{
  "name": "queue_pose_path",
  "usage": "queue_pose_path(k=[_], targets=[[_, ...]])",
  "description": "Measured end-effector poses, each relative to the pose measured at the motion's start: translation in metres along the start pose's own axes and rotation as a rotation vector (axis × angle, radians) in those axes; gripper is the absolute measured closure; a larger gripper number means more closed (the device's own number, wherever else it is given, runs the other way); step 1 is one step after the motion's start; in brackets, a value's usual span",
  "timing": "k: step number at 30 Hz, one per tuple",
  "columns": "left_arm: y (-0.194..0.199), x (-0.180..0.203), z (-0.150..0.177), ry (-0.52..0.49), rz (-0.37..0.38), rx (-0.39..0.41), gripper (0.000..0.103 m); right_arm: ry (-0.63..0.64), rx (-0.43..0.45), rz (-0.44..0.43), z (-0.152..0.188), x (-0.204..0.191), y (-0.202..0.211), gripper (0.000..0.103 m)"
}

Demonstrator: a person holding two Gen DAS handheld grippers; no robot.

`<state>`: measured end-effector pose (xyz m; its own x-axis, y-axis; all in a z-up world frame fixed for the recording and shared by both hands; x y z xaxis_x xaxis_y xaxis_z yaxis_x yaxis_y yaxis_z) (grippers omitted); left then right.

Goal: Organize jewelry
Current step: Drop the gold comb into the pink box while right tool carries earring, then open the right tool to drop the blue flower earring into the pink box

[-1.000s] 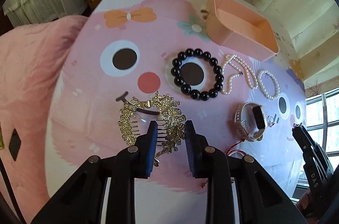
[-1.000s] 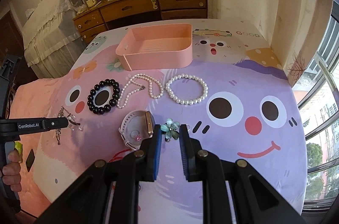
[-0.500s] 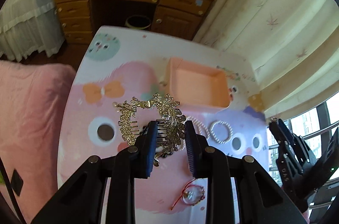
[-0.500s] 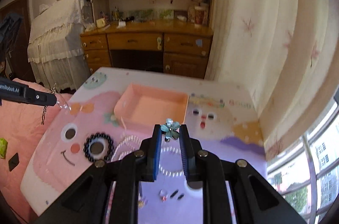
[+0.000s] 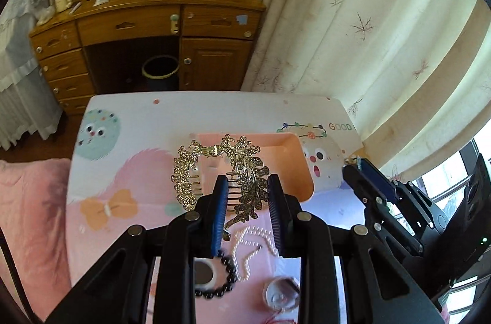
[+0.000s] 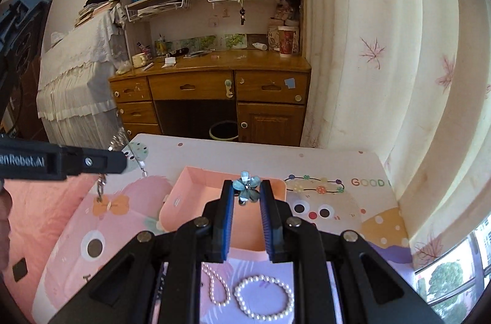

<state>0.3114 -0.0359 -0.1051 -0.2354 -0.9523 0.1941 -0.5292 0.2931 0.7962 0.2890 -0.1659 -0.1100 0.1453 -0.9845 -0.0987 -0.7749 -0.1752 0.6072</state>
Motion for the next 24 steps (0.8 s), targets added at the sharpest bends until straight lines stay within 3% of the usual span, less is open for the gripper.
queue_pose_path(k=[12,14,16,18,24], targets=[[-0.054,0.005,-0.004,0.023,0.051,-0.083,0.079,-0.032,-0.050,0.009,0.001,0.012,-0.036,0.086],[-0.055,0.003,-0.004,0.022,0.053,-0.089,0.070,-0.043,-0.071,-0.001,0.002,0.011,-0.041,0.084],[-0.055,0.000,-0.006,0.014,0.044,-0.087,0.045,-0.059,-0.097,-0.009,0.003,0.011,-0.045,0.065],[-0.053,-0.003,-0.007,0.010,0.030,-0.077,0.044,-0.074,-0.100,-0.021,0.004,0.010,-0.045,0.055],[-0.046,-0.015,-0.004,0.021,-0.001,-0.085,0.041,-0.076,-0.107,-0.031,0.006,0.003,-0.042,0.054]])
Point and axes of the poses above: each gripper's, at about its wrist camera, not at the fingertips, and y roughly against the way its jaws point, x to its right, z to its underside, the point moved 10 cm from there along -y, roughly the way its jaws point, and after that the axes turned 6 degrees about -y, right-handed, at the moved point
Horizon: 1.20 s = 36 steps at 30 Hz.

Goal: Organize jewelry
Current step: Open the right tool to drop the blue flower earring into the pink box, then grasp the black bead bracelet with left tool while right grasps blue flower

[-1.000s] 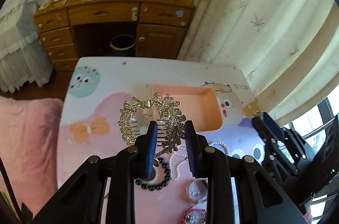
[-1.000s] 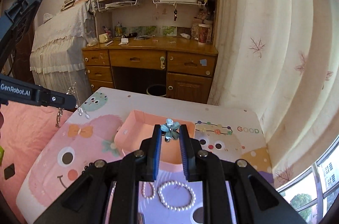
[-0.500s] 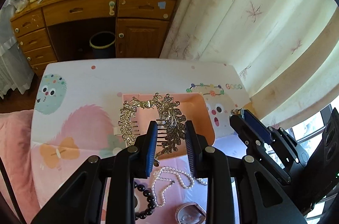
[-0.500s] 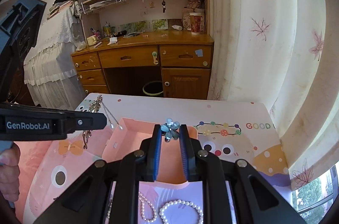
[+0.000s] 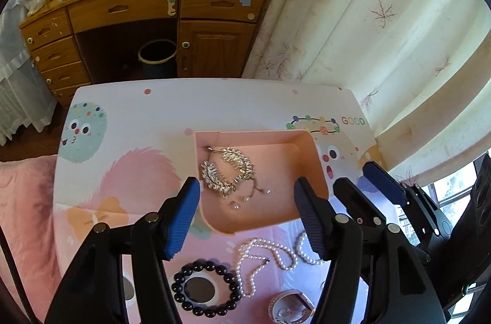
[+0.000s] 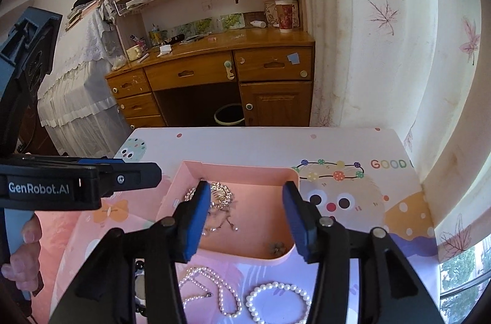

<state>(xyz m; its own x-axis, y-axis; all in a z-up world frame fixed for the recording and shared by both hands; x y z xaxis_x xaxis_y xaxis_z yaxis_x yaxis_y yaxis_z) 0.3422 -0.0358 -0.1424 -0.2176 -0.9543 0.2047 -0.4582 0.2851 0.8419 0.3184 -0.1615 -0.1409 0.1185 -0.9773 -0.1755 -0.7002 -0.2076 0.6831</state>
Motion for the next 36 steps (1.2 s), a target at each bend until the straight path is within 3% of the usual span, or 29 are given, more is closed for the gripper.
queue_pose_path(k=[6,15,21,25,30,36], targets=[[0.010,-0.011,0.011,0.008,-0.026,0.000,0.033,-0.011,-0.028,-0.004,0.011,-0.005,0.005,0.054],[0.013,-0.037,0.070,0.022,-0.068,-0.076,0.033,-0.090,-0.157,0.004,0.062,0.005,0.023,0.054],[0.010,-0.044,0.112,0.066,-0.053,-0.137,0.033,-0.244,-0.294,0.019,0.118,0.024,0.036,0.054],[0.005,-0.045,0.140,0.057,-0.055,-0.191,0.033,-0.372,-0.365,0.083,0.156,0.037,0.053,0.054],[-0.001,-0.043,0.168,0.019,-0.050,-0.262,0.033,-0.471,-0.352,0.199,0.185,0.047,0.081,0.054],[-0.007,-0.034,0.188,-0.047,-0.031,-0.313,0.032,-0.516,-0.355,0.216,0.210,0.030,0.106,0.053]])
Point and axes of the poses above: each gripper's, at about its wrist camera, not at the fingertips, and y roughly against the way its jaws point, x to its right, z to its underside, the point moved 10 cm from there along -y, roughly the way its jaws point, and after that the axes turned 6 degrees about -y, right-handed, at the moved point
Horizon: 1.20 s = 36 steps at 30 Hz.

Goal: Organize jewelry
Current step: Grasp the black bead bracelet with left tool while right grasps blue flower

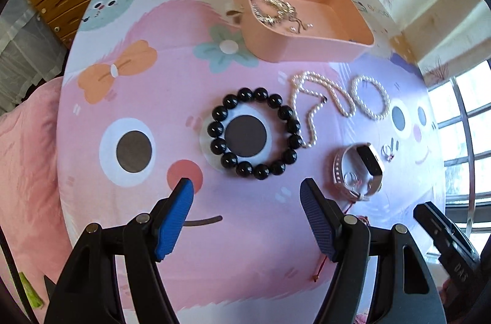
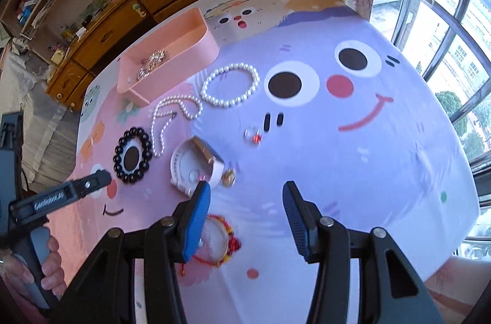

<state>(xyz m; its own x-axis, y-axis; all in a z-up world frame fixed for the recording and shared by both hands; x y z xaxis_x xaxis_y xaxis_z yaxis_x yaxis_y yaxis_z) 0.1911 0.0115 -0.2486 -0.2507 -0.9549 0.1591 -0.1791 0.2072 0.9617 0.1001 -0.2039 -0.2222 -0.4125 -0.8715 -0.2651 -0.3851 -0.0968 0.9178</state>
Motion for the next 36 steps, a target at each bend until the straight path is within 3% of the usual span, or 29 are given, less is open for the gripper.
queue_pose_path(k=[4,9,16,20,28,36], targets=[[-0.006,0.005,0.005,-0.046,-0.016,-0.020,0.027,0.099,0.022,0.039,0.021,-0.009,0.005,0.039],[-0.014,0.011,0.011,-0.093,-0.003,-0.043,0.025,0.228,0.091,0.062,0.035,-0.028,0.010,0.038],[-0.027,0.015,0.006,-0.132,0.008,-0.039,0.011,0.333,0.134,0.066,0.058,-0.046,0.005,0.039],[-0.039,0.013,0.001,-0.117,0.002,-0.031,0.011,0.385,0.139,0.073,0.069,-0.053,-0.007,0.039],[-0.056,0.013,-0.019,-0.100,-0.040,0.018,0.011,0.394,0.118,0.059,0.081,-0.059,-0.021,0.061],[-0.070,0.011,-0.035,-0.135,-0.116,0.053,0.009,0.389,0.106,0.039,0.082,-0.061,-0.023,0.064]])
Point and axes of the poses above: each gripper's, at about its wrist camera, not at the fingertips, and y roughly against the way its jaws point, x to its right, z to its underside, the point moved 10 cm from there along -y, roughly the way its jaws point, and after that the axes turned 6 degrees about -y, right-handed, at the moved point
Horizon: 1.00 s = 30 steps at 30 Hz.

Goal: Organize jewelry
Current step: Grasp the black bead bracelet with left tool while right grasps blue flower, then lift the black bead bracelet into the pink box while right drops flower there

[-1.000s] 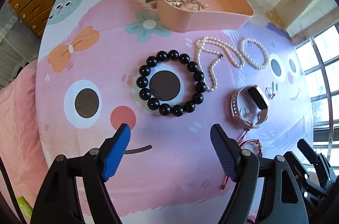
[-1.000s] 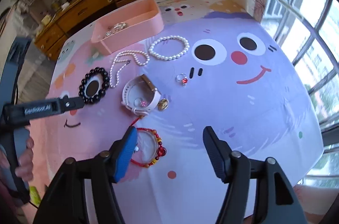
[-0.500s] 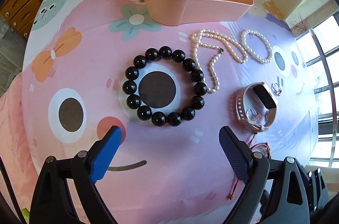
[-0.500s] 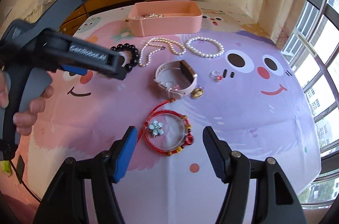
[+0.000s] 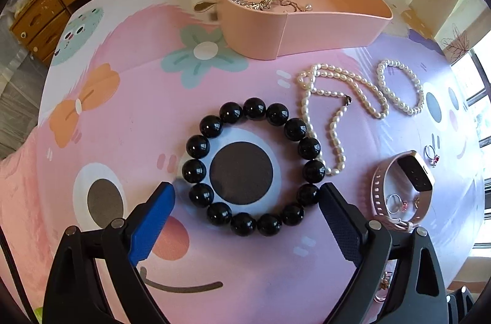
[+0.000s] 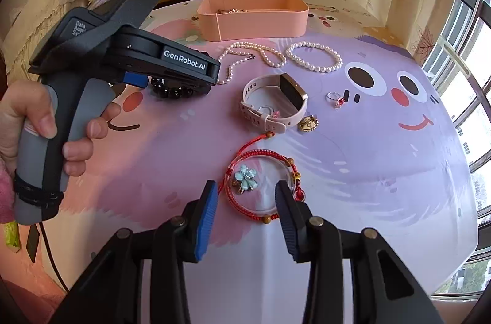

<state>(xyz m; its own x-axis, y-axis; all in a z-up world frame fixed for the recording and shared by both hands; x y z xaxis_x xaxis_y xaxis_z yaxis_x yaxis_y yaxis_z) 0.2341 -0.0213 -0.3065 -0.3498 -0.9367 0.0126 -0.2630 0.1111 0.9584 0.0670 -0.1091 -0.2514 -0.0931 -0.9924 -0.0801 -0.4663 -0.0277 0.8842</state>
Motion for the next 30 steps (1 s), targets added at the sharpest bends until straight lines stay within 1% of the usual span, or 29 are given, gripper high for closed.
queue_pose_path(k=[3,4,7,11,14,15,16,17,19,20,22,23,24,29,30], targets=[[-0.004,0.000,-0.005,-0.009,-0.016,0.012,0.007,0.003,-0.008,-0.011,0.000,-0.001,-0.002,0.068],[-0.005,0.000,-0.008,-0.010,-0.016,0.021,0.006,0.004,-0.012,-0.014,0.001,-0.002,-0.003,0.070],[-0.008,-0.003,-0.015,-0.004,-0.020,0.055,0.004,0.001,-0.018,-0.019,0.000,-0.003,-0.006,0.072],[-0.008,-0.007,-0.024,0.015,-0.033,0.092,0.004,-0.006,-0.027,-0.029,-0.001,-0.003,-0.010,0.075],[-0.009,-0.009,-0.031,0.018,-0.040,0.136,0.005,-0.006,-0.030,-0.037,-0.002,-0.003,-0.011,0.075],[-0.009,-0.009,-0.032,0.015,-0.040,0.150,0.007,-0.008,-0.033,-0.041,-0.002,-0.003,-0.012,0.076],[-0.008,-0.009,-0.034,0.005,-0.037,0.167,0.014,-0.010,-0.037,-0.044,-0.002,-0.003,-0.013,0.077],[-0.006,-0.007,-0.036,-0.006,-0.032,0.180,0.018,-0.013,-0.040,-0.048,-0.003,-0.003,-0.014,0.078],[0.000,-0.001,-0.037,-0.009,-0.033,0.189,0.039,-0.032,-0.043,-0.056,-0.004,-0.001,-0.016,0.080],[0.001,-0.002,-0.038,-0.008,-0.035,0.193,0.043,-0.044,-0.047,-0.060,-0.004,0.000,-0.017,0.080],[0.005,-0.003,-0.036,-0.007,-0.037,0.203,0.059,-0.058,-0.064,-0.059,-0.002,0.002,-0.020,0.080],[0.006,-0.004,-0.036,-0.001,-0.042,0.210,0.064,-0.064,-0.060,-0.064,-0.004,0.003,-0.021,0.080],[0.007,-0.007,-0.035,0.009,-0.045,0.217,0.076,-0.064,-0.060,-0.064,-0.004,0.003,-0.021,0.080],[0.009,-0.010,-0.035,0.057,-0.007,0.233,0.076,-0.031,-0.050,-0.063,-0.003,0.000,-0.021,0.081],[0.009,-0.010,-0.035,0.062,-0.004,0.234,0.077,-0.031,-0.050,-0.069,-0.004,0.000,-0.021,0.084]])
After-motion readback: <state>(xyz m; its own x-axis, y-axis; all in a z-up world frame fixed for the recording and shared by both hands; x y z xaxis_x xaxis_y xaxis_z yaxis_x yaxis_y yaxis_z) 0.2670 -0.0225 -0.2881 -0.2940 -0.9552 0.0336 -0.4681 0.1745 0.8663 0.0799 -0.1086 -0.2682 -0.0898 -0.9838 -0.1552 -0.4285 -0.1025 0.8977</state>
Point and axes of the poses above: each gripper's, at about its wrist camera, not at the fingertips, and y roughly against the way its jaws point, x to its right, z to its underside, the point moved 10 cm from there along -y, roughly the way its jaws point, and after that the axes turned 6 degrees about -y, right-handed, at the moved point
